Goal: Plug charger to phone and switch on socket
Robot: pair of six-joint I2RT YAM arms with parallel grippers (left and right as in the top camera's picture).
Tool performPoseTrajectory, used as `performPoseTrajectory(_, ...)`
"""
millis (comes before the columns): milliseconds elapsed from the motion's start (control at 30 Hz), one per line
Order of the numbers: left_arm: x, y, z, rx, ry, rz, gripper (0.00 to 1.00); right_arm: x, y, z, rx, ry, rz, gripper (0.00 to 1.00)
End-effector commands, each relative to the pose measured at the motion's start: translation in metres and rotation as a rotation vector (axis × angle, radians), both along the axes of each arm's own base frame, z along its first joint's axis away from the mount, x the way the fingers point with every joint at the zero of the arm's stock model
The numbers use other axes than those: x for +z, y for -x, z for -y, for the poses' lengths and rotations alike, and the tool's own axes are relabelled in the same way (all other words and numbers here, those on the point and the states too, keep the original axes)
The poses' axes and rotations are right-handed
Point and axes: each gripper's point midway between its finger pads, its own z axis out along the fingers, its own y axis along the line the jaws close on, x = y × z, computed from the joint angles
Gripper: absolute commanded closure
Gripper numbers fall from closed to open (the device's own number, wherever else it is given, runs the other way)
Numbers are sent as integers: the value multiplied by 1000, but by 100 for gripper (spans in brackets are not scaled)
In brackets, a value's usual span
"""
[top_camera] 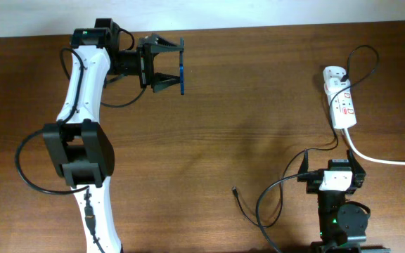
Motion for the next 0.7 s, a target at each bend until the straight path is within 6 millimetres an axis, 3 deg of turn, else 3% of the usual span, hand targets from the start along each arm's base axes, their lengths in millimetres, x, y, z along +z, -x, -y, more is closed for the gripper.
performPoseTrajectory(0, 20, -1, -4, 6, 59, 28, 21, -3, 0, 3, -14, 4, -8, 2)
performPoseTrajectory(100, 20, -1, -4, 6, 59, 29, 20, -3, 0, 0, 0, 2, -8, 2)
performPoseTrajectory(167, 20, -1, -4, 6, 59, 30, 21, -2, 0, -51, 293, -110, -4, 2)
performPoseTrajectory(233, 20, -1, -4, 6, 59, 30, 21, 5, 11, -90, 525, -160, 8, 2)
performPoseTrajectory(300, 20, -1, -4, 6, 59, 30, 21, 19, 14, -96, 570, -150, 64, 2)
performPoseTrajectory(367, 20, -1, -4, 6, 59, 30, 21, 67, 20, -96, 589, -178, 251, 2)
performPoseTrajectory(400, 20, -1, -4, 6, 59, 30, 21, 103, 31, -95, 604, -180, 396, 2)
performPoseTrajectory(467, 20, -1, -4, 6, 59, 30, 21, 139, 44, -92, 597, -154, 504, 1)
performPoseTrajectory(533, 20, -1, -4, 6, 59, 29, 20, 174, 48, -81, 522, -166, 489, 2)
performPoseTrajectory(600, 20, -1, -4, 6, 59, 30, 20, 191, 44, -79, 497, -156, 405, 2)
performPoseTrajectory(667, 20, -1, -4, 6, 59, 29, 21, 201, 30, -80, 482, -161, 214, 2)
